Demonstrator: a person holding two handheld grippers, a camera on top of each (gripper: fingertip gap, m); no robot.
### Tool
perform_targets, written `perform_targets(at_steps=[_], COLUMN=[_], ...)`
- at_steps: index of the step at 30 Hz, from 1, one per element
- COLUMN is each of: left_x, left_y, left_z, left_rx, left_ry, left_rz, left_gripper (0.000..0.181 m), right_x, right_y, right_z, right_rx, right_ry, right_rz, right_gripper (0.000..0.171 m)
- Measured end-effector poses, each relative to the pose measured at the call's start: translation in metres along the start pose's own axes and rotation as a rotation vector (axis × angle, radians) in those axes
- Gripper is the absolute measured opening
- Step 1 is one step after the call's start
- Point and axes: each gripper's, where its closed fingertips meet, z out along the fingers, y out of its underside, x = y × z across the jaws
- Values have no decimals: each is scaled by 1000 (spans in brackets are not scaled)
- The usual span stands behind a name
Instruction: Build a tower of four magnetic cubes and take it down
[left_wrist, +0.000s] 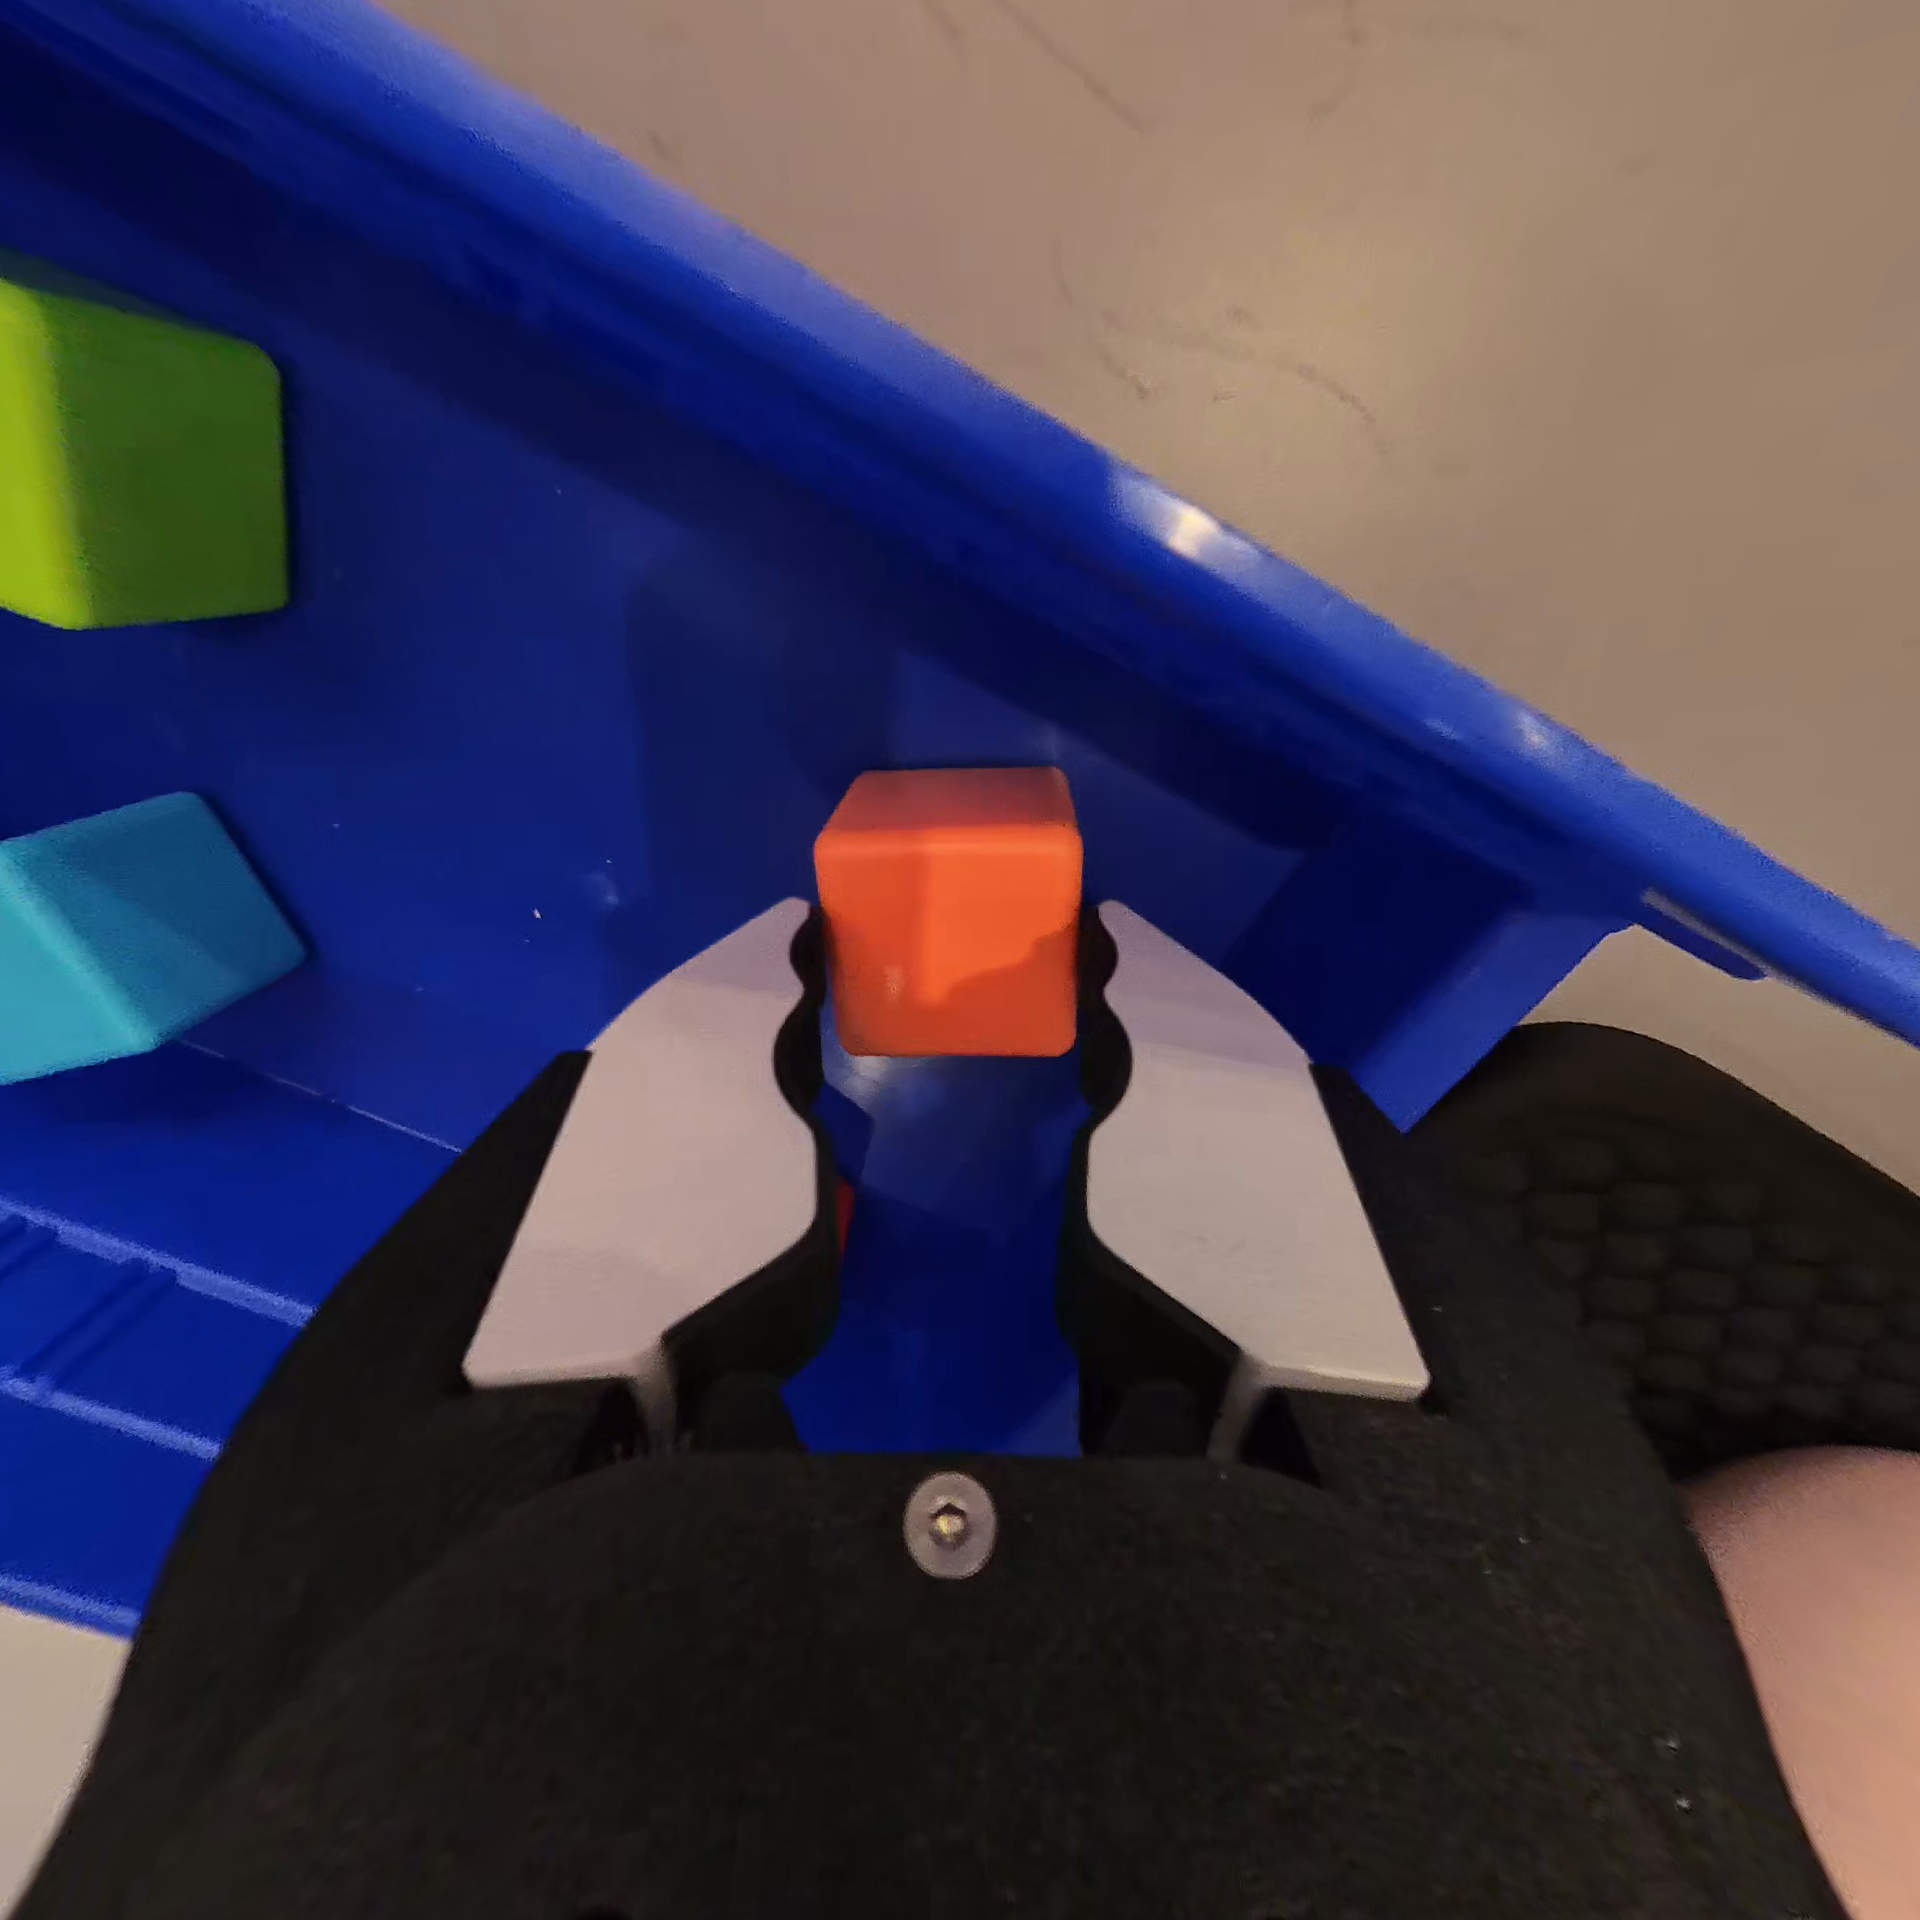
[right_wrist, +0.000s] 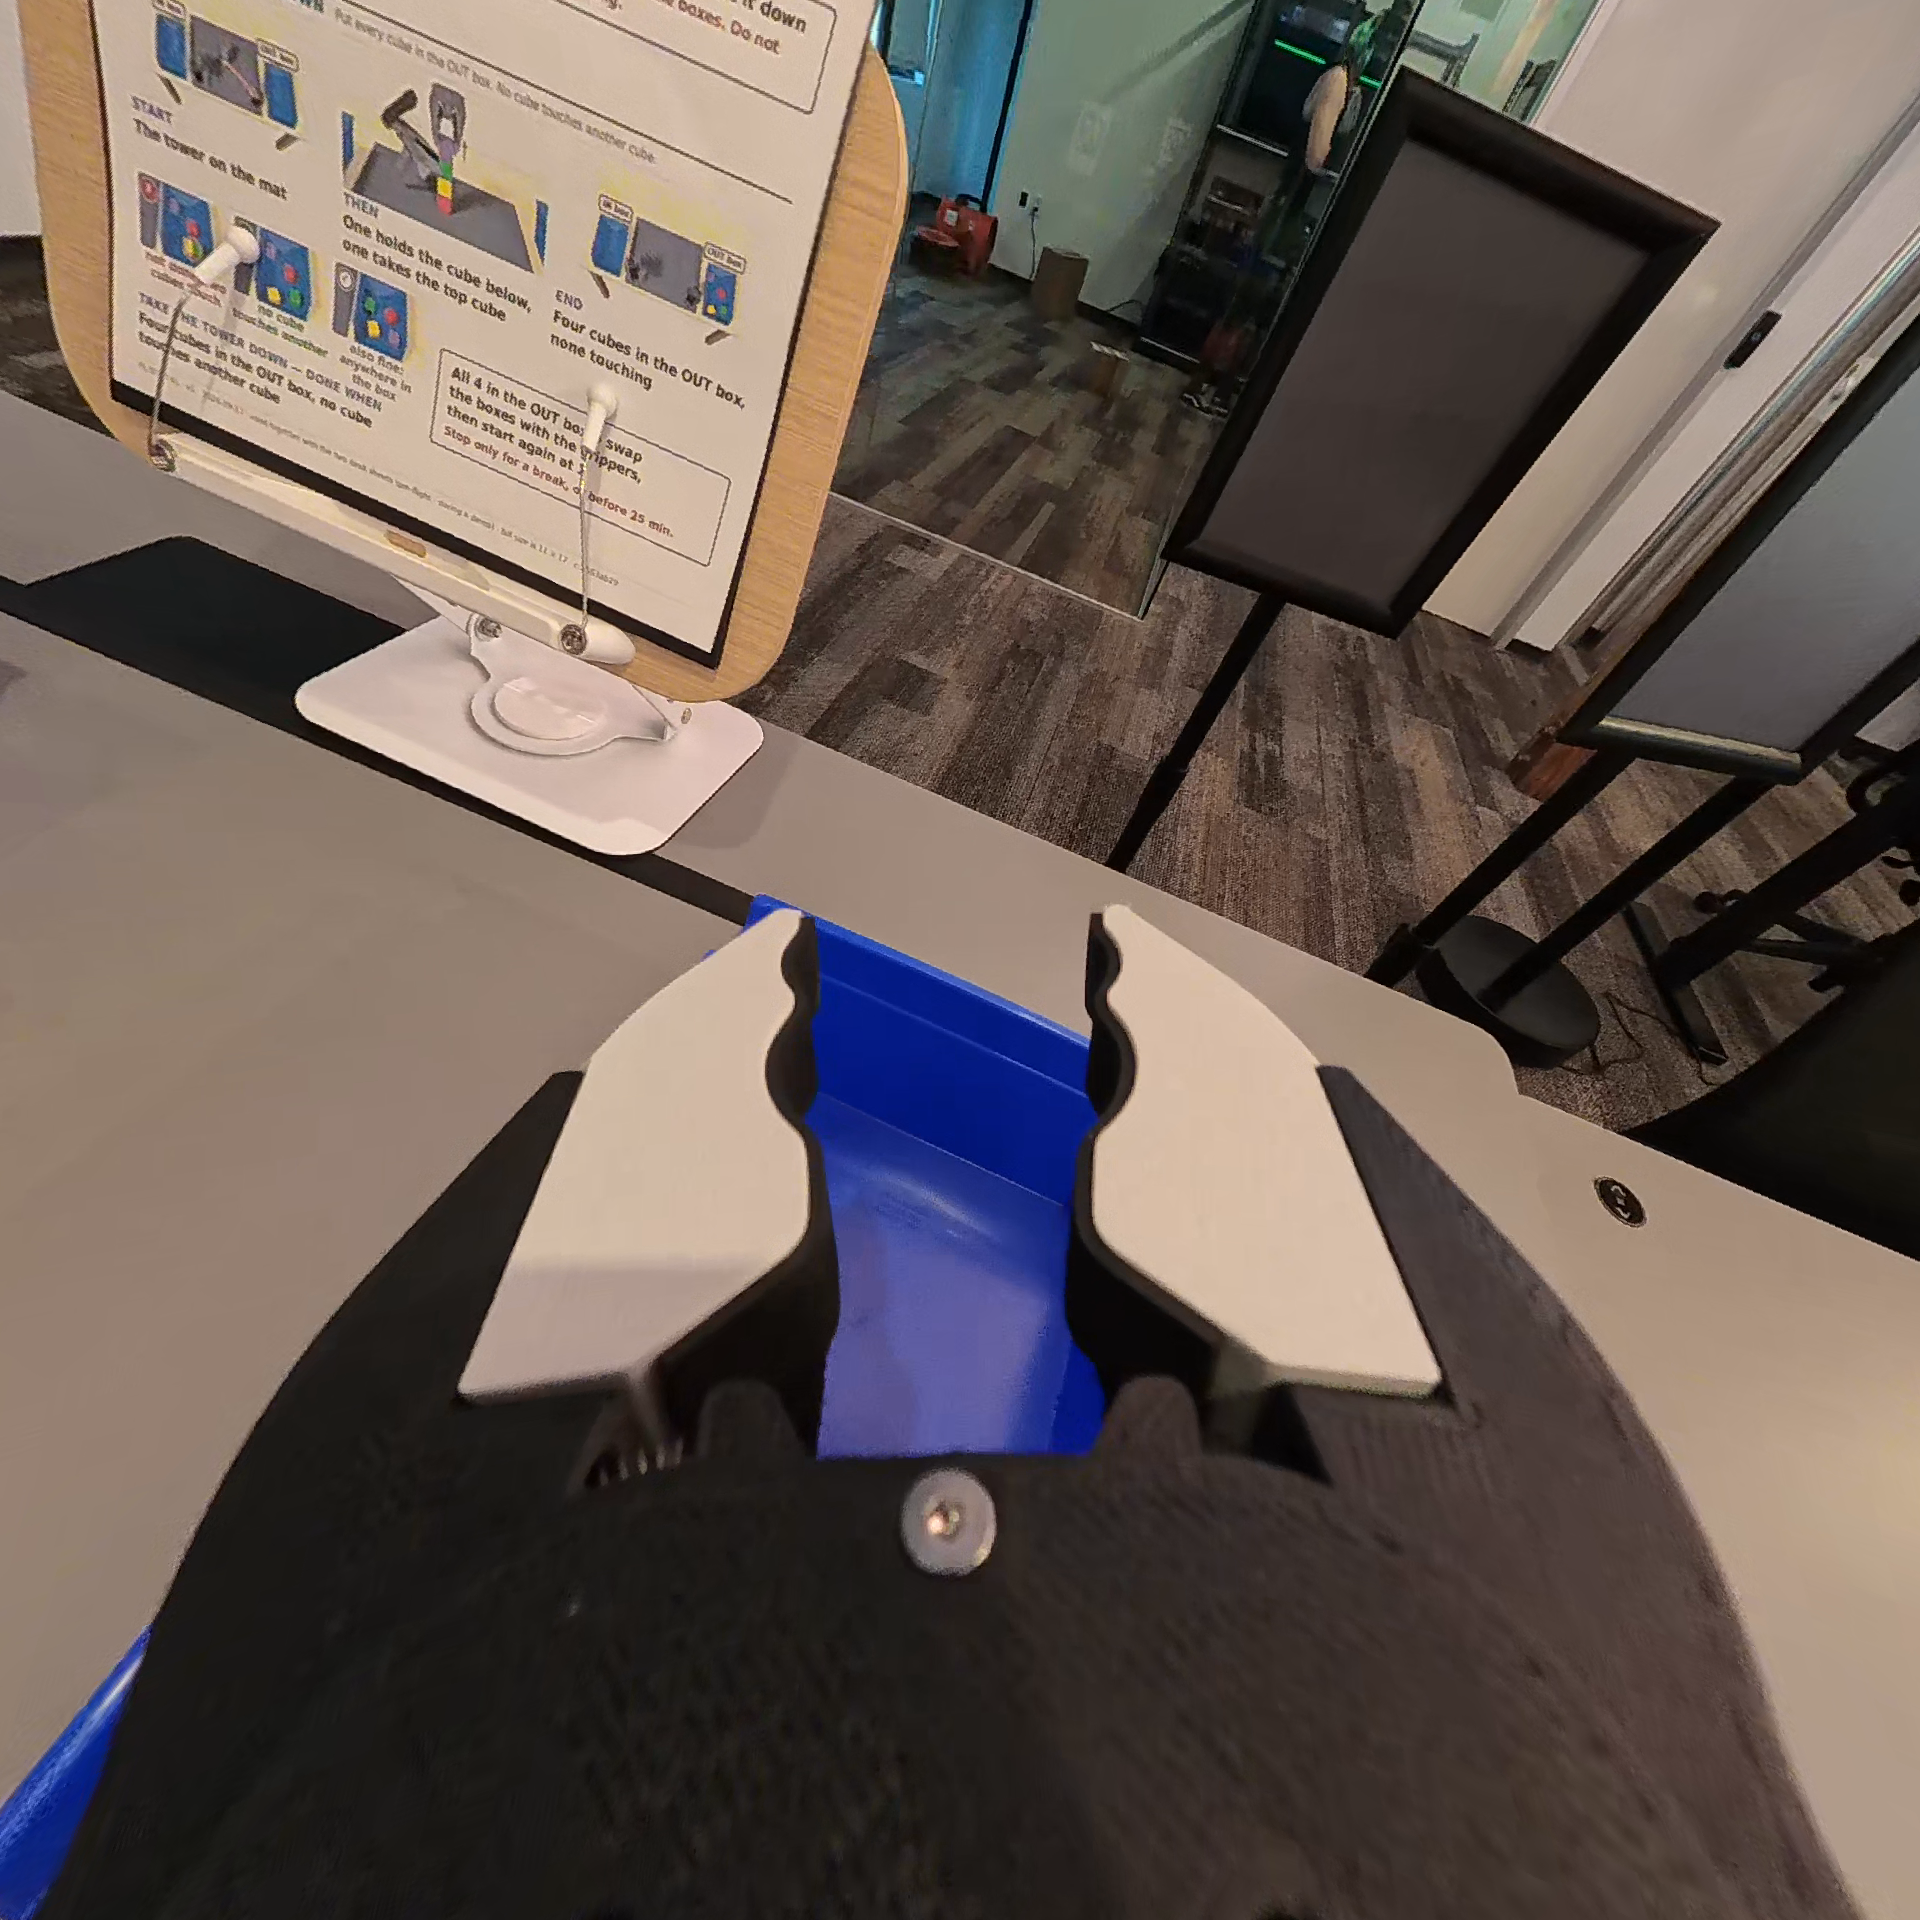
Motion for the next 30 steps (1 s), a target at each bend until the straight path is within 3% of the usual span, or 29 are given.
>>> perform_targets(at_steps=[5, 9, 12, 15, 16, 17, 19, 22, 26, 30], left_x=[-6, -15, -6, 41, 56, 69, 86, 98, 92, 81], left_y=[2, -6, -28, -87, -107, -126, -166, -210, -228, -236], left_z=[-14, -75, -142, -190, -196, -200, -192, -147, -77, -73], left_rx=[45, 222, 457, 758, 814, 851, 853, 717, 472, 541], left_ry=[-46, -199, -392, -383, -360, -347, -332, -246, -202, -153], left_rz=[43, 6, 75, 229, 285, 347, 446, 477, 455, 357], left_gripper=[46, 46, 46, 45, 37, 0, 0, 0, 0, 0], right_x=[6, 12, 15, 14, 14, 13, 11, 12, 0, -2], right_y=[2, 2, 0, -4, -4, -4, -2, 0, 4, 8], right_z=[-2, -6, -9, -11, -11, -11, -11, -11, -10, -4], right_rx=[-5, 4, 21, 50, 54, 54, 47, 40, 11, -8], right_ry=[7, 3, -13, -43, -54, -66, -85, -93, -180, -188], right_rz=[9, 40, 66, 92, 101, 110, 117, 126, 164, 141], right_gripper=[50, 49, 49, 48, 48, 48, 48, 48, 48, 48])
